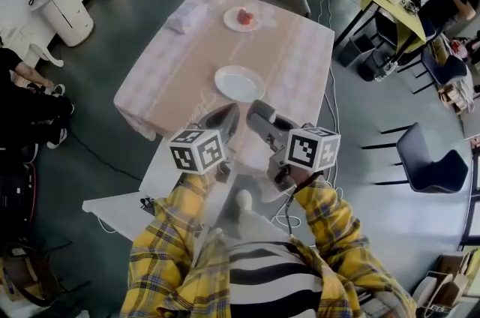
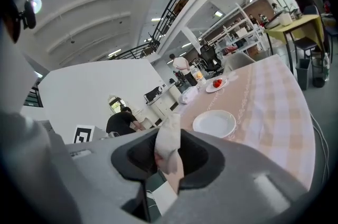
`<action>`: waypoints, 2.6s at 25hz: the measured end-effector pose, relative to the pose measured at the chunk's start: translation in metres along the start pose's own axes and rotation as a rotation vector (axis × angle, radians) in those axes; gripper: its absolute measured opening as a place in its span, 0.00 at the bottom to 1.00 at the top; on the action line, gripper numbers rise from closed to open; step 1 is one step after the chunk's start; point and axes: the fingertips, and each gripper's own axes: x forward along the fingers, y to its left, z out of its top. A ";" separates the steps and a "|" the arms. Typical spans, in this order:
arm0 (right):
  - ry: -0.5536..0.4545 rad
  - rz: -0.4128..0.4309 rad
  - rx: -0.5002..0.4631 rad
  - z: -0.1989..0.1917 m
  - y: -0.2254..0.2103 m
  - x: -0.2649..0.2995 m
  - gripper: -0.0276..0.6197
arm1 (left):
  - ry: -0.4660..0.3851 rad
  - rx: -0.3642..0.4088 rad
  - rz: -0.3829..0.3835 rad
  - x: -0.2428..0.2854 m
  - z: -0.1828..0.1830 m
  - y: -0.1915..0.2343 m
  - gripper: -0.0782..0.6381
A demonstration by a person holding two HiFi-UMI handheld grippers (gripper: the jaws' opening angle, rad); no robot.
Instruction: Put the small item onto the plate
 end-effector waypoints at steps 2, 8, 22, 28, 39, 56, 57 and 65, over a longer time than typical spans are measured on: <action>0.019 0.009 0.006 0.004 -0.011 0.011 0.20 | -0.002 -0.002 0.014 0.015 0.004 0.006 0.09; 0.082 0.002 0.002 0.013 -0.048 0.049 0.20 | 0.004 -0.019 0.066 0.045 0.008 0.037 0.09; 0.233 0.008 0.105 0.006 -0.101 0.132 0.20 | 0.067 -0.012 0.157 0.094 0.000 0.091 0.09; 0.279 0.025 0.210 0.001 -0.115 0.149 0.21 | 0.093 0.022 0.168 0.096 -0.002 0.097 0.09; 0.329 -0.057 0.231 0.000 -0.122 0.164 0.21 | 0.115 0.033 0.201 0.103 -0.005 0.110 0.09; 0.407 -0.176 -0.063 0.003 -0.130 0.147 0.33 | 0.124 0.038 0.211 0.100 -0.006 0.107 0.09; 0.403 -0.180 -0.059 0.003 -0.132 0.143 0.33 | 0.122 0.038 0.209 0.100 -0.005 0.106 0.09; 0.353 -0.209 -0.039 0.004 -0.138 0.116 0.32 | 0.111 0.029 0.193 0.092 -0.008 0.095 0.09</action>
